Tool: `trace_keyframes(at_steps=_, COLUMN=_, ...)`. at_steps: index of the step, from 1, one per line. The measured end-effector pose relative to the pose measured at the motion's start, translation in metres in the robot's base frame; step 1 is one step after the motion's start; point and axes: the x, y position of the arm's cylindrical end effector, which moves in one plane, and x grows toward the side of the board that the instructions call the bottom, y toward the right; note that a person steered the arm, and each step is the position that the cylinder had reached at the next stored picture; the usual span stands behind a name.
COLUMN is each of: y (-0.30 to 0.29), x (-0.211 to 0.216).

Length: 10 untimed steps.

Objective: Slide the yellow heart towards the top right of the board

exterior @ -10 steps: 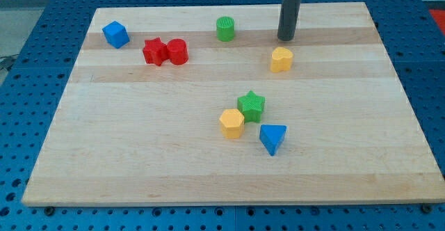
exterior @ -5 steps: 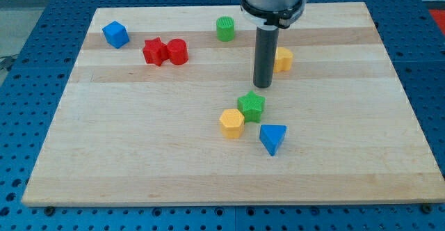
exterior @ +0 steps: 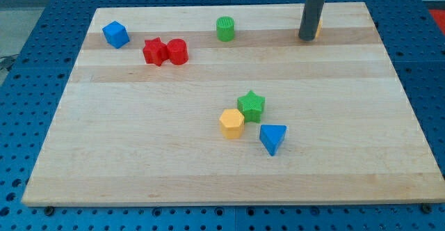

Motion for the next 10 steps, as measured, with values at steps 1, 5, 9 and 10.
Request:
trace_keyframes(at_steps=1, y=-0.047, x=0.017)
trace_keyframes(at_steps=5, y=-0.025, x=-0.035)
trace_keyframes(at_steps=9, y=0.025, x=-0.014)
trace_keyframes(at_steps=10, y=-0.015, x=-0.011)
